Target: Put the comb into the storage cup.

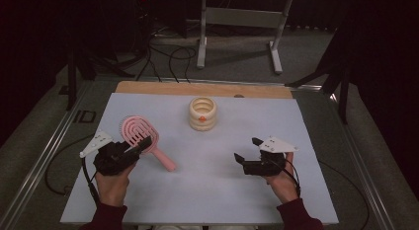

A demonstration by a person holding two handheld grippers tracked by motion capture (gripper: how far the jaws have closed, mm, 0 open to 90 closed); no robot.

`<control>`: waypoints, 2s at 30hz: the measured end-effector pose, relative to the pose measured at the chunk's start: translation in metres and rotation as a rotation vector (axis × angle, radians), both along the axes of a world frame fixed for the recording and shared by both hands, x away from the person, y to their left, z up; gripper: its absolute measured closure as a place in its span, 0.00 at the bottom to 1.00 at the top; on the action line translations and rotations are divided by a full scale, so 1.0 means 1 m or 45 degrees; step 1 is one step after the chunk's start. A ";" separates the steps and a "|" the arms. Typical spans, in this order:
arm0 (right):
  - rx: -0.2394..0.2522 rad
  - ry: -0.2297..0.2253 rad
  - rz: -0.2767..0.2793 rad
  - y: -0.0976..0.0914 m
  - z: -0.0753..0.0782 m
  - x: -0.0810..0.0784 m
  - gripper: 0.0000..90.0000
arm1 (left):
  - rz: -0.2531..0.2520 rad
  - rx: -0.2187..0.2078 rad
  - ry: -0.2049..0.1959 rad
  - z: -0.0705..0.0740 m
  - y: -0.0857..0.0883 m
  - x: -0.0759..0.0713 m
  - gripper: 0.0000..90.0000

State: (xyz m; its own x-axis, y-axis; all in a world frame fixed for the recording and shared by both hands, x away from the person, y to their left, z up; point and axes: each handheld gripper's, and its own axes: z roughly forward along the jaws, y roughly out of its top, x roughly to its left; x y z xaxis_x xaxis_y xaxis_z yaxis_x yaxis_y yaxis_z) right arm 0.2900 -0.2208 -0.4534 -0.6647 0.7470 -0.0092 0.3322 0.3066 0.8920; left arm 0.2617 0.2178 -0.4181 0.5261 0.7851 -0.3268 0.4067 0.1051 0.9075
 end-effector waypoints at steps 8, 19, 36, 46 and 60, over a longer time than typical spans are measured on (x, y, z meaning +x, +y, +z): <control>0.042 -0.036 -0.030 -0.020 -0.013 -0.009 0.16 | 0.016 0.003 -0.012 0.005 0.002 0.001 0.71; 0.131 -0.037 -0.047 -0.042 -0.026 -0.021 0.16 | 0.011 0.000 -0.047 0.023 0.001 0.008 0.71; 0.219 -0.054 -0.092 -0.063 -0.037 -0.032 0.18 | -0.016 0.005 -0.068 0.044 -0.005 0.029 0.71; 0.223 -0.045 -0.113 -0.067 -0.039 -0.033 0.17 | -0.021 -0.026 -0.061 0.048 -0.005 0.044 0.71; 0.223 -0.044 -0.117 -0.068 -0.040 -0.033 0.17 | -0.034 0.001 -0.097 0.059 -0.008 0.055 0.71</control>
